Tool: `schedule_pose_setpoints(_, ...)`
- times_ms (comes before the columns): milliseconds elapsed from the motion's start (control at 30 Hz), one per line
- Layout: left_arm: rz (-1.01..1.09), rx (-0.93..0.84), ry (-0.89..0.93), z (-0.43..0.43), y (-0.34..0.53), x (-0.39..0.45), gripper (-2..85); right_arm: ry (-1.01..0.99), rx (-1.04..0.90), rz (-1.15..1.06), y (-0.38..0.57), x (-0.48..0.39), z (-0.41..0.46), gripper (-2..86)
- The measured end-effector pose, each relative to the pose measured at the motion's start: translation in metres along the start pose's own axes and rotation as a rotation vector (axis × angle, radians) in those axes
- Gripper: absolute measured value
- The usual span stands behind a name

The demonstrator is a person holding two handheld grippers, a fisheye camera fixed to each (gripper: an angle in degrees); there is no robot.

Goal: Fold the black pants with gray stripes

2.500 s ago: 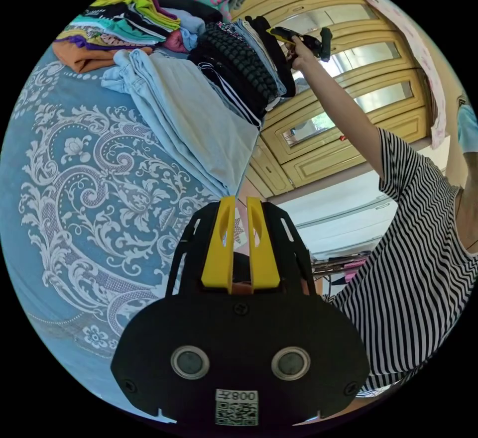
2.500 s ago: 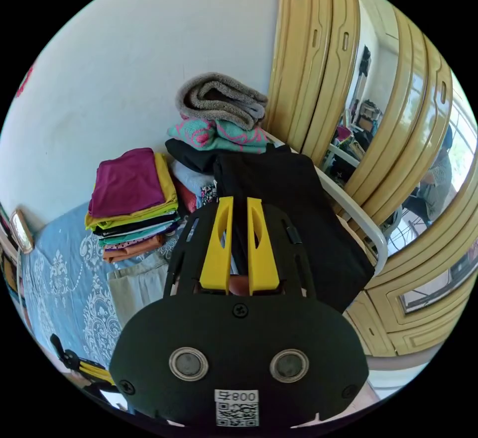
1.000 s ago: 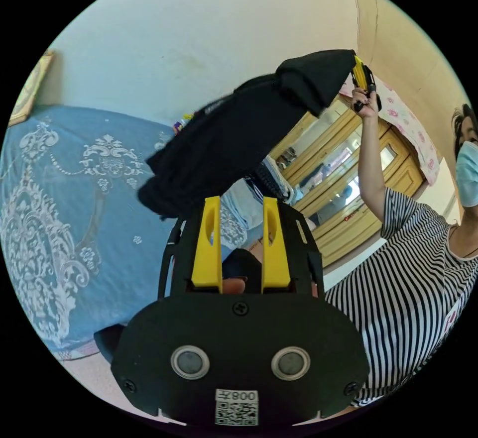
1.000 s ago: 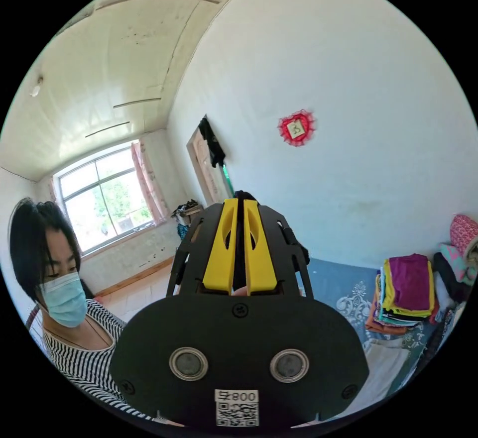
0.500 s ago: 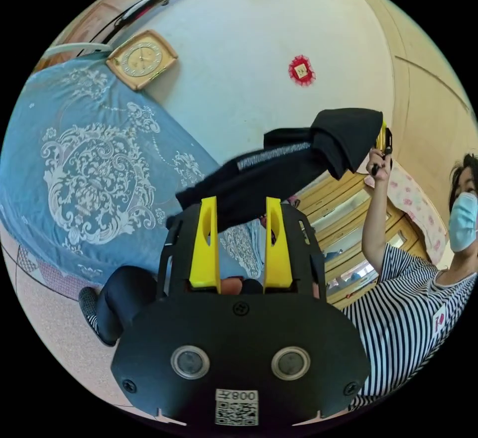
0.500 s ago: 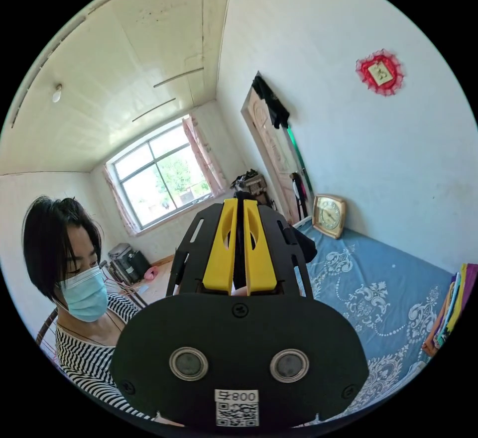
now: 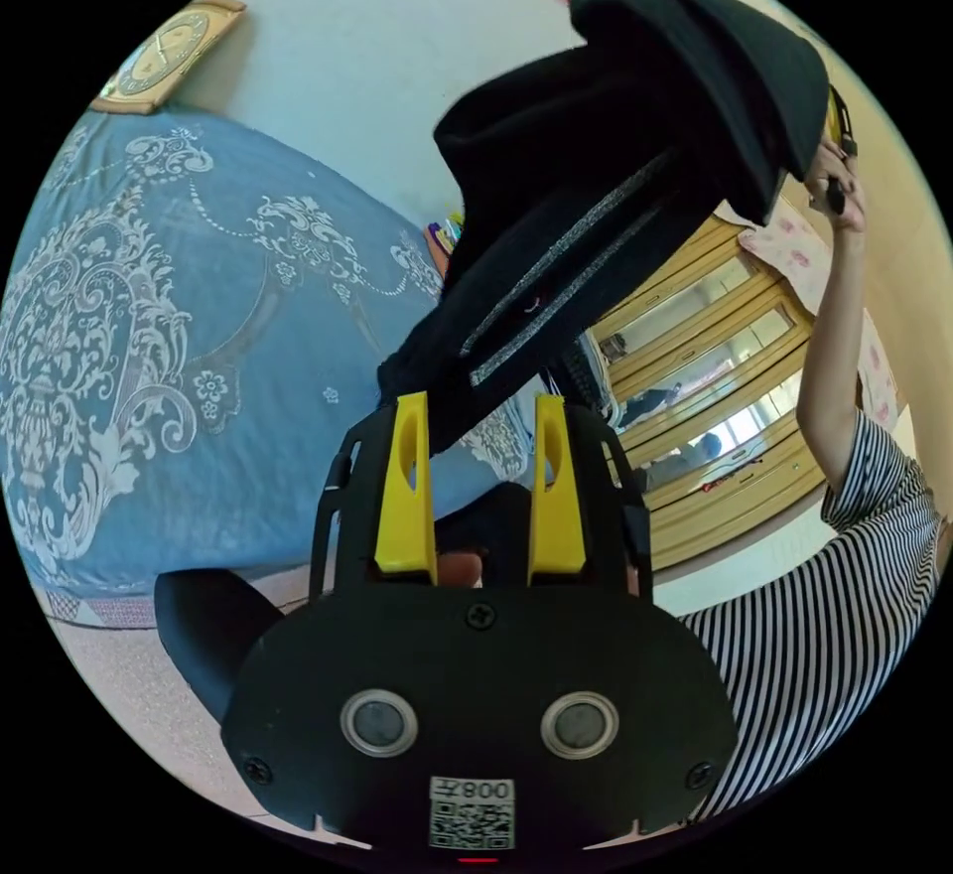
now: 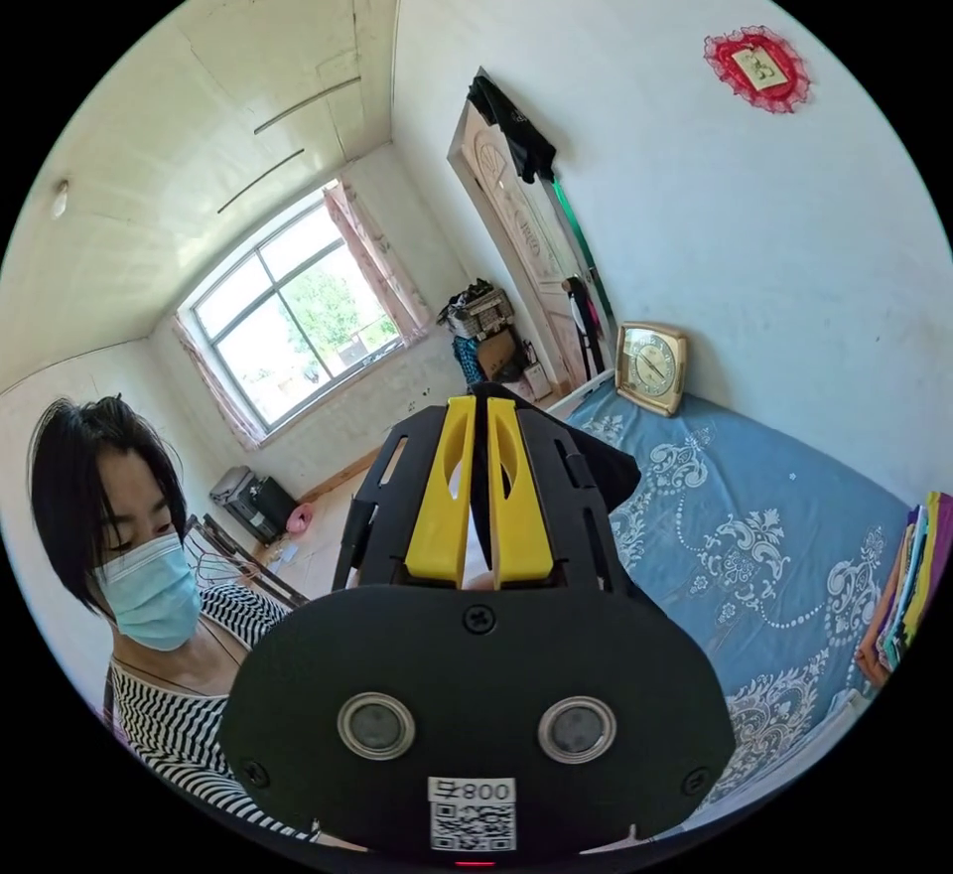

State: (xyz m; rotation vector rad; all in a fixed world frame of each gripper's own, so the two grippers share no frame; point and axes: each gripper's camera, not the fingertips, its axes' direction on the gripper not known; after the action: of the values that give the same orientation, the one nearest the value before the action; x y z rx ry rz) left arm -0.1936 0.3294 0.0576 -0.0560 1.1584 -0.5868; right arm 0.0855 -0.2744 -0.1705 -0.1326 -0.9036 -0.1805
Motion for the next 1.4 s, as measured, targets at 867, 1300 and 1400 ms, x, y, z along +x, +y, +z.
schedule_pose_setpoints(867, 0.06, -0.325, -0.341, -0.172, 0.042, 0.009, 1.3, 0.428, 0.119, 0.914, 0.237, 0.282, -0.015, 0.4)
schedule_pose_setpoints(1300, -0.491, -0.007, -0.285, -0.293, 0.07, -0.054, 9.0, 0.317, -0.39, 0.583, 0.198, 0.303, 0.236, 5.1)
schedule_pose_setpoints(1400, -0.626, 0.038, -0.304, -0.316, 0.085, -0.071, 11.4, 0.329, -0.592, 0.363, 0.156, 0.298, 0.336, 6.7)
